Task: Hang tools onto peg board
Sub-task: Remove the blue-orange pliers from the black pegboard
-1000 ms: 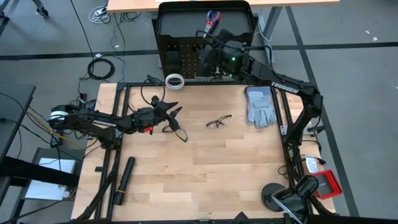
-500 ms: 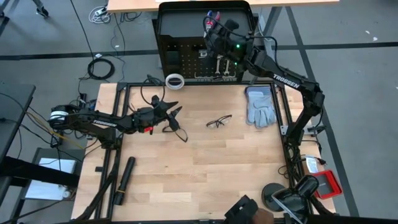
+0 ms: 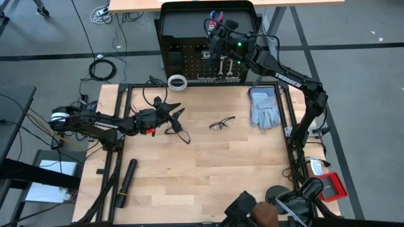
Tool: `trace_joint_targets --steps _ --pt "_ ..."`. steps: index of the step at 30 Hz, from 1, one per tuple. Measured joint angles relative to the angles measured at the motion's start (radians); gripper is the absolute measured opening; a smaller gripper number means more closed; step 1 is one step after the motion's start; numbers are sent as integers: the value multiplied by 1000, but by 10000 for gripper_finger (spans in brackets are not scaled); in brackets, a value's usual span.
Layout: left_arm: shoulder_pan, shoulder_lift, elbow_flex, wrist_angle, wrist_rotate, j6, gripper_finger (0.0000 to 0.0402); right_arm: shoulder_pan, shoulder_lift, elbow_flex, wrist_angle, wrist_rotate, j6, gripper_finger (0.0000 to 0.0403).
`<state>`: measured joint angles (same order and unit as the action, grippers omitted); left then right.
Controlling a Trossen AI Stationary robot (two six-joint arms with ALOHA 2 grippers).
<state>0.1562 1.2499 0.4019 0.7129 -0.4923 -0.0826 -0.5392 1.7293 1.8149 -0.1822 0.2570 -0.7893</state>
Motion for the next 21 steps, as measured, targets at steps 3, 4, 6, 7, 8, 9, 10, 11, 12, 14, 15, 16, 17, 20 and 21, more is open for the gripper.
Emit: trace_joint_targets --steps 3,4,6,7,8,9,10,11,12,14,15,16,17,20,21 --pt "0 0 0 0 0 0 152 -9 11 -1 -2 -15 -26 182" --pt "0 0 0 0 0 0 152 -9 16 0 12 -17 -30 179" --pt "0 0 0 -2 0 0 152 -9 18 0 14 -16 -34 172" --pt "0 0 0 0 0 0 152 -9 18 0 14 -16 -33 168" --pt "0 0 0 0 0 0 152 -9 18 0 17 -16 -29 163" --pt "0 0 0 -2 0 0 152 -9 18 0 18 -18 -27 158" --pt "0 0 0 -2 0 0 152 -9 16 0 18 -18 -26 154" --pt "0 0 0 -1 0 0 152 -8 14 0 18 -17 -26 149" --pt "0 0 0 0 0 0 152 -8 12 0 17 -18 -25 145" --pt "0 0 0 -1 0 0 152 -8 9 0 15 -18 -23 136" --pt "0 0 0 -1 0 0 152 -8 6 0 9 -18 -21 132" --pt "0 0 0 0 0 0 152 -8 3 0 4 -18 -19 128" --pt "0 0 0 -1 0 0 152 -8 2 0 3 -17 -18 124" --pt "0 0 0 1 -1 0 152 -8 2 0 3 -14 -18 110" --pt "0 0 0 0 -1 0 152 -8 2 0 4 -14 -18 105"
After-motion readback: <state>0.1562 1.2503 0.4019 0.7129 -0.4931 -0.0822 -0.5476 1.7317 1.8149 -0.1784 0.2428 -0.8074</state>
